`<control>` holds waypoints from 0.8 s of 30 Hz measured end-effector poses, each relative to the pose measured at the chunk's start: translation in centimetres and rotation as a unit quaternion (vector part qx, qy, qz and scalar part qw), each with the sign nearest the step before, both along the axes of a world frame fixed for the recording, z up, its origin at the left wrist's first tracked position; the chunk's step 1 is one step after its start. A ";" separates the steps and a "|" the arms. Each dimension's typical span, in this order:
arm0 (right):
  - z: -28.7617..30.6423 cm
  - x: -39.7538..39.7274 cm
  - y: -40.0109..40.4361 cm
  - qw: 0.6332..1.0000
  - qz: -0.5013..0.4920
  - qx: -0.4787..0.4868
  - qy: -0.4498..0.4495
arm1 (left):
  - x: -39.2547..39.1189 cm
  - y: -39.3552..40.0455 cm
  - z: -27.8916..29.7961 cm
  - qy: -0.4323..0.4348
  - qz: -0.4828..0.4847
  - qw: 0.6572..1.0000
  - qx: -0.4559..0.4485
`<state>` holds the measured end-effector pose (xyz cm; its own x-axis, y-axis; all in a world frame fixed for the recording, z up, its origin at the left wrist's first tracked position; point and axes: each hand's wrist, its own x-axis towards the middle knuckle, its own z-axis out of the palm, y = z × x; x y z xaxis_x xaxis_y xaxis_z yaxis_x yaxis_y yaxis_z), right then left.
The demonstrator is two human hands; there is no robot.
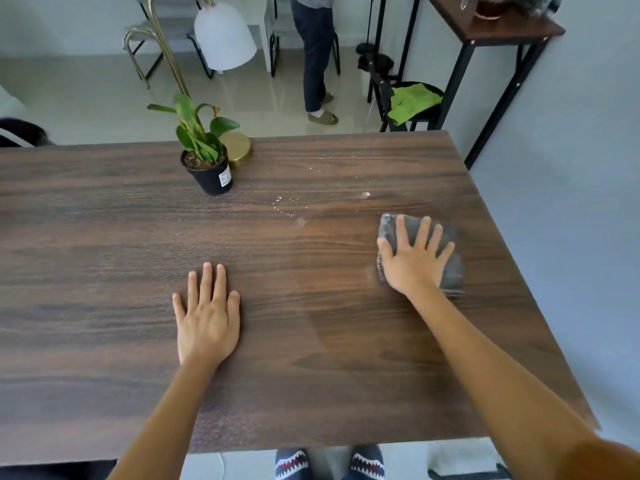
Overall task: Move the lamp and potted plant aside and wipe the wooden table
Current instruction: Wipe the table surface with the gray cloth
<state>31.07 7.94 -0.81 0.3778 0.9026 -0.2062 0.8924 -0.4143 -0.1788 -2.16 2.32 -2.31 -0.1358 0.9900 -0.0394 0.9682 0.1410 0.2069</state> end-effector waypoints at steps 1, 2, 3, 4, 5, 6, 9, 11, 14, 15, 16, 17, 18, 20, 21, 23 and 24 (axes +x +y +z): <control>-0.3 -3.3 -0.2 0.999 0.054 0.006 0.007 | 0.0 0.0 0.0 0.003 -0.002 1.000 -0.001; -0.5 -6.5 -1.6 0.992 0.119 0.022 0.015 | -0.1 0.0 -0.1 0.004 -0.002 1.000 -0.003; -0.6 -9.0 -4.1 0.982 0.180 0.047 0.020 | -0.2 -0.1 -0.1 0.005 -0.002 1.000 -0.006; -0.7 -10.7 -7.2 0.970 0.233 0.070 0.026 | -0.3 -0.1 -0.1 0.006 -0.002 1.000 -0.011; -0.8 -11.0 -10.5 0.955 0.282 0.088 0.031 | -0.4 -0.1 -0.2 0.007 -0.005 1.000 -0.014; -0.9 -10.0 -13.8 0.945 0.314 0.088 0.032 | -0.5 -0.2 -0.2 0.008 -0.007 1.000 -0.014; -1.1 -1.6 -19.9 0.963 0.256 0.088 -0.009 | -0.4 -0.1 -0.2 0.005 -0.010 1.000 -0.010; -0.6 4.7 -19.7 0.988 0.136 0.053 -0.053 | -0.1 0.0 -0.2 0.006 -0.010 1.000 -0.007; -0.1 7.9 -13.7 0.998 -0.042 0.021 -0.042 | -0.2 -0.2 -0.1 0.013 -0.013 1.000 -0.008; 0.0 7.1 -10.8 0.996 -0.086 0.020 -0.032 | -0.3 -0.2 -0.1 0.013 -0.014 1.000 -0.009; -0.2 5.6 -8.3 0.994 -0.106 0.013 -0.021 | -0.2 -0.3 -0.1 0.014 -0.017 1.000 -0.009; -0.3 3.4 -6.4 0.995 -0.097 0.004 -0.006 | -0.1 -0.4 -0.1 0.018 -0.022 1.000 -0.011; -0.3 0.4 -5.1 0.999 -0.052 0.004 0.002 | -0.1 -0.3 -0.1 0.019 -0.024 0.999 -0.012; -0.7 -7.0 -5.4 0.996 0.087 0.024 0.011 | -0.7 -0.1 -0.2 0.014 -0.014 1.000 -0.011; -0.5 -10.0 -7.1 0.986 0.160 0.040 0.020 | -0.9 -0.1 -0.2 0.014 -0.012 1.000 -0.010; -0.2 -12.6 -12.8 0.958 0.278 0.057 0.037 | -0.7 -0.2 -0.3 0.018 -0.021 1.000 -0.007; -0.4 -12.0 -15.7 0.950 0.303 0.070 0.041 | -0.7 -0.2 -0.2 0.018 -0.024 1.000 -0.007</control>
